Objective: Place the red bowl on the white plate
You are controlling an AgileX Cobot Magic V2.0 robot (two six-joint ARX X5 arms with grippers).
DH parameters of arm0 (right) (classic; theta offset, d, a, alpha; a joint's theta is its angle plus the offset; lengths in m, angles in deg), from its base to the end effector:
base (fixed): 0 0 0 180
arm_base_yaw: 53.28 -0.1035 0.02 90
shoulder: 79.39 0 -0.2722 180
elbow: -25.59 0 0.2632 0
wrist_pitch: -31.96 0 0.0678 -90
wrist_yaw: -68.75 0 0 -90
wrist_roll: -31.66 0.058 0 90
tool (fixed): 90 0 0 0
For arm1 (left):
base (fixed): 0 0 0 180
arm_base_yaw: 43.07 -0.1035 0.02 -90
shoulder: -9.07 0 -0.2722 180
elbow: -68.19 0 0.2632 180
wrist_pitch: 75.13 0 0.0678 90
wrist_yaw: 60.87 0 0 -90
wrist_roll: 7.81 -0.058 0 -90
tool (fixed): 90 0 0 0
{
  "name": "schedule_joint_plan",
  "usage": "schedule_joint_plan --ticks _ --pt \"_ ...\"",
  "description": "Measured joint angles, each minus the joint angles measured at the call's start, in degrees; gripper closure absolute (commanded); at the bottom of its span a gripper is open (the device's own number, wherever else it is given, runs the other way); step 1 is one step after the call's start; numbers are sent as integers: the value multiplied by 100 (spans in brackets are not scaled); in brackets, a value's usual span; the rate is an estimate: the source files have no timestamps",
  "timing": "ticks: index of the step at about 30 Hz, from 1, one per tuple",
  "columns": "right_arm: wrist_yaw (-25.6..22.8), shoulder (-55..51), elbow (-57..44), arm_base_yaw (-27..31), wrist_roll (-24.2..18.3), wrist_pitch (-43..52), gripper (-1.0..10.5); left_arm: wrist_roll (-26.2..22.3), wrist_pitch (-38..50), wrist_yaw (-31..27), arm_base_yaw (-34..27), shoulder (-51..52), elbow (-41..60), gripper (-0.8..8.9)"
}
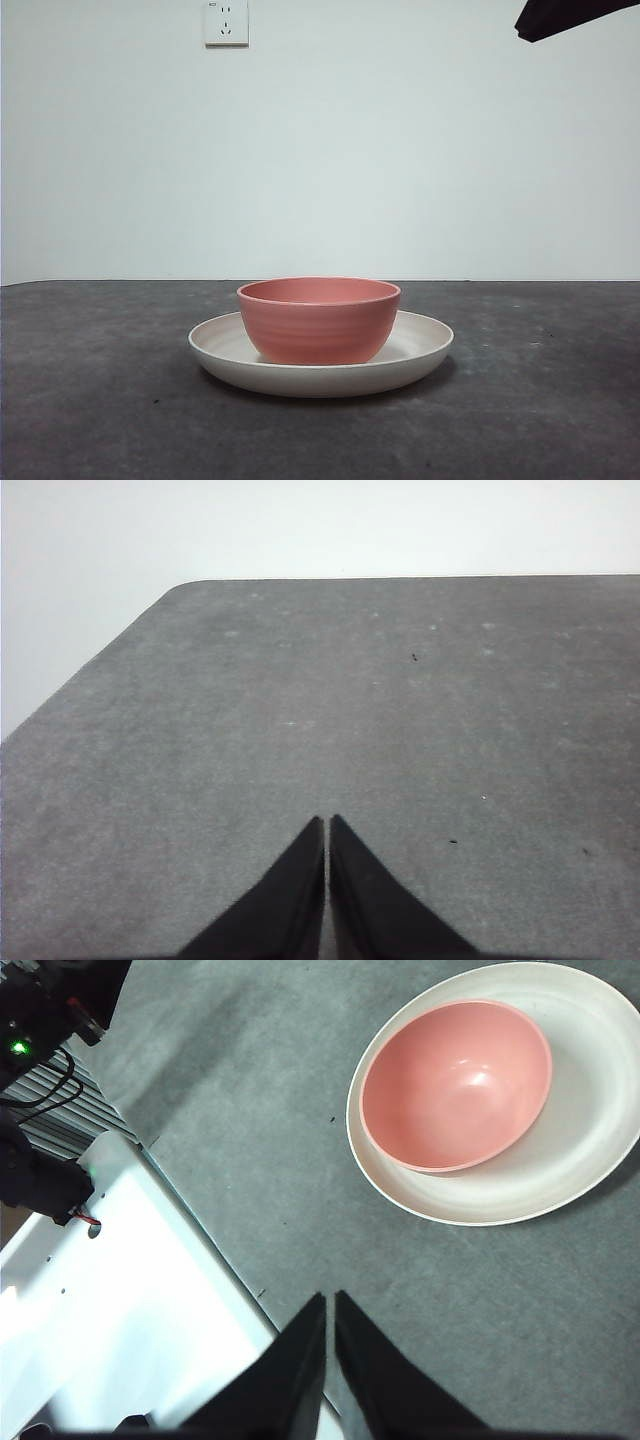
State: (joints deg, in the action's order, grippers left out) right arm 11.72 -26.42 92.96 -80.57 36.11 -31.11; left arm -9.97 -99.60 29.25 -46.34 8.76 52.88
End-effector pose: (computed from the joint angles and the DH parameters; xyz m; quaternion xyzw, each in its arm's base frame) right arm 0.1525 0.1142 0.2988 0.0510 0.4290 0.4410 0.7867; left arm 0.1259 0.0071 0.1524 0.0163 0.0830 0.0258 0.9961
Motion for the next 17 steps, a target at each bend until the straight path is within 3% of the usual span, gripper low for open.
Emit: schedule_joint_plan --ticks 5,9,11,17 --pt "-109 -20 0 17 -68 42 938 0 0 0 0 0 0 805" --pt "-826 -275 0 219 -275 503 938 0 0 0 0 2 0 805" --pt "-1204 -529 -28 461 -358 984 938 0 0 0 0 2 0 805" --pt "-1475 -1530 -686 1508 -450 2240 938 0 0 0 0 0 0 805"
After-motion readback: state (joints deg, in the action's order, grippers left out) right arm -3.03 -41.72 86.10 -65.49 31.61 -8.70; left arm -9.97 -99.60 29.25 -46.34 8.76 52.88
